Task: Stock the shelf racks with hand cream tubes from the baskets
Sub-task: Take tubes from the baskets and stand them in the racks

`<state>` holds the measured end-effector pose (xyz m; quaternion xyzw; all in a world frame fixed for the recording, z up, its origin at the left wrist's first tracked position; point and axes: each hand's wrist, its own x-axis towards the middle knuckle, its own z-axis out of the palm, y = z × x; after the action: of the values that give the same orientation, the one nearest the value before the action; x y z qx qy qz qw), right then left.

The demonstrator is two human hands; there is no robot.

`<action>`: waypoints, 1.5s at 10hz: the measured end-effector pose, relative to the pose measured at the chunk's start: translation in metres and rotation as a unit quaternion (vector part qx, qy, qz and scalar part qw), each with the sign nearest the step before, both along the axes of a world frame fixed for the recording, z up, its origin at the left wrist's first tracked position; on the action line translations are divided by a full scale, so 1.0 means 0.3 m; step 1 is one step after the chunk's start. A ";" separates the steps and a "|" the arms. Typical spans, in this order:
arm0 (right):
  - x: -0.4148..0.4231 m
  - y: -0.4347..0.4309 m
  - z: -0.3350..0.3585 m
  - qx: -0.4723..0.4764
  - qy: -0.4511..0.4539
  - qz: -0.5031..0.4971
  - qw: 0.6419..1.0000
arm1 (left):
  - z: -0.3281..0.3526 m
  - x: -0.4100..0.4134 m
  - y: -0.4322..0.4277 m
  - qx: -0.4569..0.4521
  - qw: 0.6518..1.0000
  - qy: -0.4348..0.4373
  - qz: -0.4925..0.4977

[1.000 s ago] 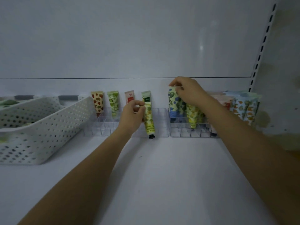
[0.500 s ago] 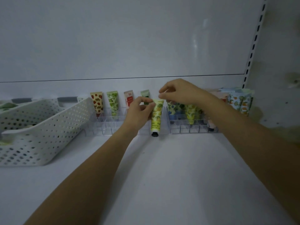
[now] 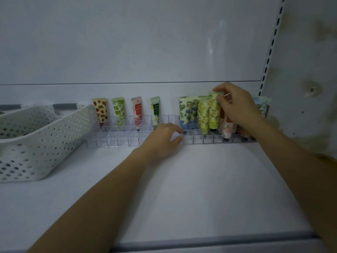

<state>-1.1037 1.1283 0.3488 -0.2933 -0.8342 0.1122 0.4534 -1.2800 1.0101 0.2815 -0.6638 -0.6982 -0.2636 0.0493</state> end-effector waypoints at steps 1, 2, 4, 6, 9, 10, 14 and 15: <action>0.019 0.022 -0.018 0.020 0.010 -0.009 1.000 | -0.006 0.008 -0.001 -0.012 0.999 0.036 0.000; 0.016 0.026 -0.028 0.018 0.023 -0.002 1.000 | -0.004 0.014 -0.007 -0.024 0.999 0.046 0.002; 0.016 0.034 -0.034 0.021 0.029 0.000 0.999 | 0.000 0.022 -0.011 -0.042 0.998 0.053 0.007; 0.009 0.043 -0.046 0.041 0.022 -0.019 0.999 | 0.001 0.025 -0.012 -0.047 0.997 0.054 0.011; 0.013 0.051 -0.043 0.041 0.010 0.006 0.999 | -0.004 0.023 -0.012 -0.048 0.997 0.052 0.009; 0.020 0.055 -0.040 0.042 -0.023 0.011 0.999 | -0.004 0.025 -0.013 -0.050 0.997 0.052 0.010; 0.020 0.088 -0.077 0.131 -0.155 -0.078 0.976 | -0.001 0.023 -0.008 -0.052 0.997 0.057 0.007; 0.012 0.068 -0.082 0.115 -0.141 -0.090 0.979 | 0.000 0.022 -0.011 -0.051 0.997 0.060 0.004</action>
<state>-1.1001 1.1487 0.3241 -0.3258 -0.8671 -0.0680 0.3706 -1.2735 1.0066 0.2814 -0.6770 -0.7095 -0.1868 0.0582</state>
